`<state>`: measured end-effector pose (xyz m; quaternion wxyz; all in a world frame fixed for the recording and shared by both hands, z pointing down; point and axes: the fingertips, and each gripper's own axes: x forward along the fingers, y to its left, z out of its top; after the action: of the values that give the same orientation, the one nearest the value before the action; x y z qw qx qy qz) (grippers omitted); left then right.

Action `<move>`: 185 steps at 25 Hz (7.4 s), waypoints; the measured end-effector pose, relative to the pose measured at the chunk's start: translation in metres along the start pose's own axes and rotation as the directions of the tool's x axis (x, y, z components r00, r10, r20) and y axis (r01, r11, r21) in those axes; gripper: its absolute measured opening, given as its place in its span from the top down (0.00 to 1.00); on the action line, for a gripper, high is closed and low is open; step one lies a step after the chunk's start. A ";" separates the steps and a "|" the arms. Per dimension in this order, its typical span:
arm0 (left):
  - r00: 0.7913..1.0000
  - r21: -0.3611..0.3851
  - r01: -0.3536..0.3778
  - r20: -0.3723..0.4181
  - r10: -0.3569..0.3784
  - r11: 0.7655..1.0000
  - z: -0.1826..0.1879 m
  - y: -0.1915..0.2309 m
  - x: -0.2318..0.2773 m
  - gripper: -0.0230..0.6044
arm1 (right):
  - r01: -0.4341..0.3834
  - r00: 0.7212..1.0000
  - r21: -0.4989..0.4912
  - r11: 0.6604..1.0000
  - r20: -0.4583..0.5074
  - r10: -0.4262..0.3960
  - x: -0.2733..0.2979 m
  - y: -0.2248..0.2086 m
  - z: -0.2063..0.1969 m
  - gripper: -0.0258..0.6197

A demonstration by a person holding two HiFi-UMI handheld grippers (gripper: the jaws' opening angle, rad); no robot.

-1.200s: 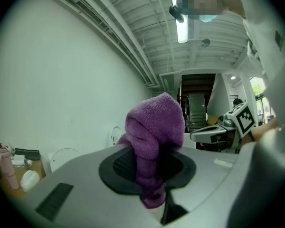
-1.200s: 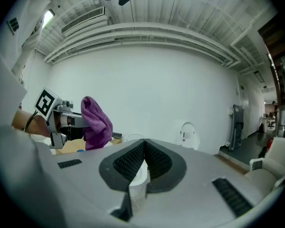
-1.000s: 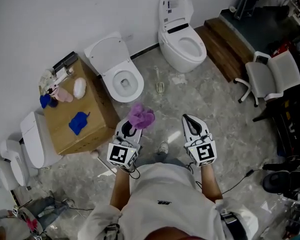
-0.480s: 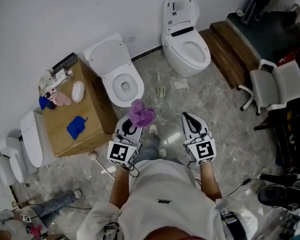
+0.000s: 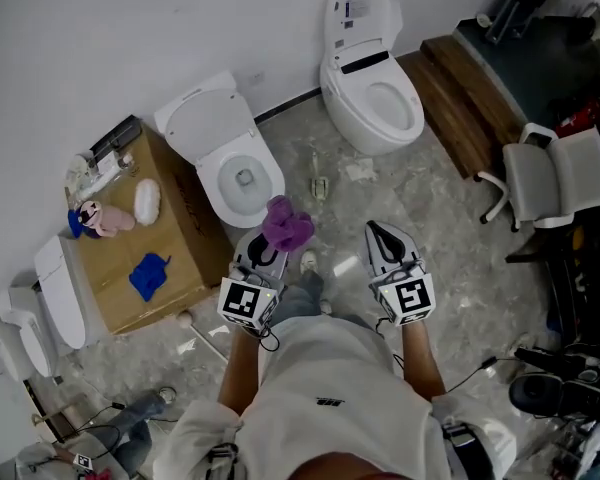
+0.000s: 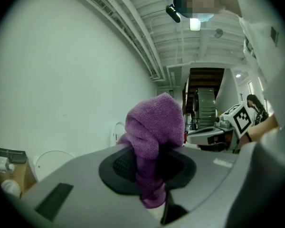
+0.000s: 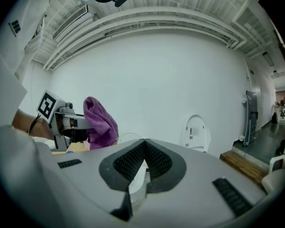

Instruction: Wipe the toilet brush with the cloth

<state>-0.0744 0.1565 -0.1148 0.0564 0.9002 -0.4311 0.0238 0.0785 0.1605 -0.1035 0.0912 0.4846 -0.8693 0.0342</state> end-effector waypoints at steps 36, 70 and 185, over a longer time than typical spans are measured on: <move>0.961 -0.173 -0.080 -0.274 0.030 0.982 -0.188 0.159 0.223 0.83 | -0.079 0.935 0.114 0.990 -0.335 0.113 0.246 -0.147 -0.193 0.97; 0.947 -0.212 -0.158 -0.308 0.087 0.964 -0.562 0.181 0.299 0.83 | -0.221 0.898 0.055 0.974 -0.379 0.225 0.360 -0.160 -0.553 0.97; 0.961 -0.045 0.218 -0.166 -0.222 0.975 -0.875 0.207 0.409 0.77 | -0.576 0.794 -0.283 0.767 -0.419 0.441 0.498 -0.099 -0.915 0.88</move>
<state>0.0257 -0.1816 0.8077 0.1072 0.9364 -0.3222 0.0887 0.0212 -0.1729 0.8867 0.3175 0.1852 -0.9292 -0.0386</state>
